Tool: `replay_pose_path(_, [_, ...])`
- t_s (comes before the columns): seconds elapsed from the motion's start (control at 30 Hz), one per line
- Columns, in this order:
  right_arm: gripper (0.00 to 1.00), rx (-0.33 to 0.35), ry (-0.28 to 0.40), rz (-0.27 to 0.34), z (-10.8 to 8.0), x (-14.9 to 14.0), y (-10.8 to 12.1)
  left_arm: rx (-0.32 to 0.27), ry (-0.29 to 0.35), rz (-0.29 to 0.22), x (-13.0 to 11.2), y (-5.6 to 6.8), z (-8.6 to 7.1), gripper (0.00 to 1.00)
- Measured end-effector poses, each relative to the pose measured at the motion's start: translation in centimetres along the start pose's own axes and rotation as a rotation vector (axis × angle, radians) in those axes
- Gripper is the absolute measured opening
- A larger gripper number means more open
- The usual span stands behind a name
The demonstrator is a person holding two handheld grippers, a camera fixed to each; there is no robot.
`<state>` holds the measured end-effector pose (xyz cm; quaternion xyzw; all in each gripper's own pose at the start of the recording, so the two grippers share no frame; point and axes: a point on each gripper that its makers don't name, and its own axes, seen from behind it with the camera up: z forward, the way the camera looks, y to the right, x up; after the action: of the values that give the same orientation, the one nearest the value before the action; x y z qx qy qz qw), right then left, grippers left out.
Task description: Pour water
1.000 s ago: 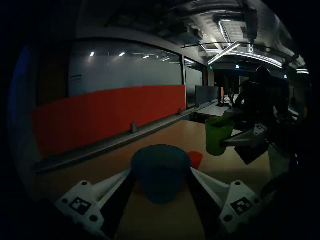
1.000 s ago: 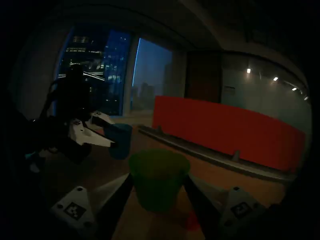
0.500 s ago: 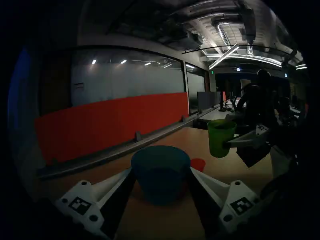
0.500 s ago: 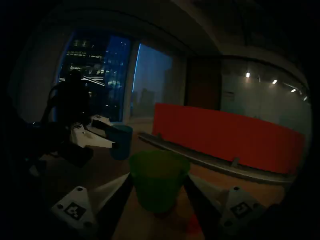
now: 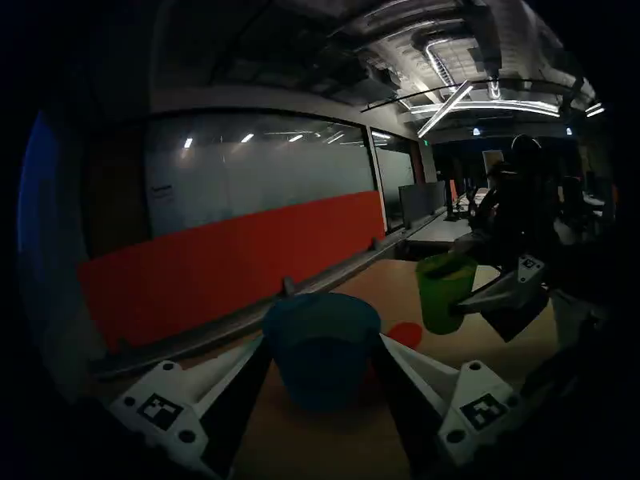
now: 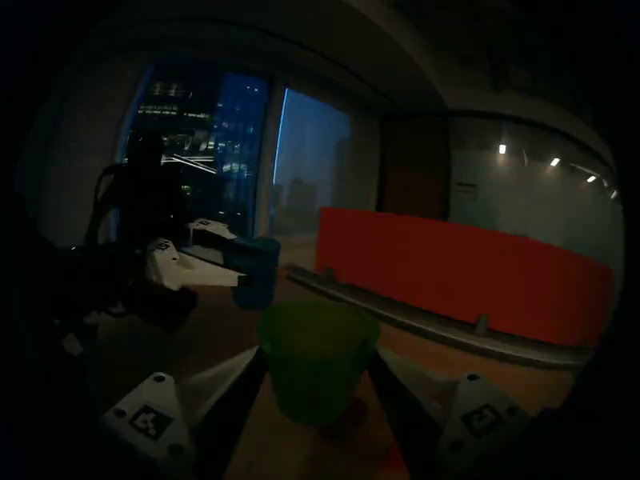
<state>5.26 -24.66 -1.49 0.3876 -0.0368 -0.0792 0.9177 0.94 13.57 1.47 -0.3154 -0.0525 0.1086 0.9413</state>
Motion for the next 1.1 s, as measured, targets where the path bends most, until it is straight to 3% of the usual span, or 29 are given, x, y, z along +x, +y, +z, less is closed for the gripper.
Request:
replay_pose_path(0.57, [1.0,0.094,0.017,0.007,2.8,-1.2,-4.3,0.039,0.032,0.246,3.7,1.2,-0.7,0.84])
replay_pose_path(1.1, [1.0,0.149,0.014,-0.011,4.4,-1.8,-6.5,0.051,0.057,0.409,6.4,2.5,-1.0,0.83])
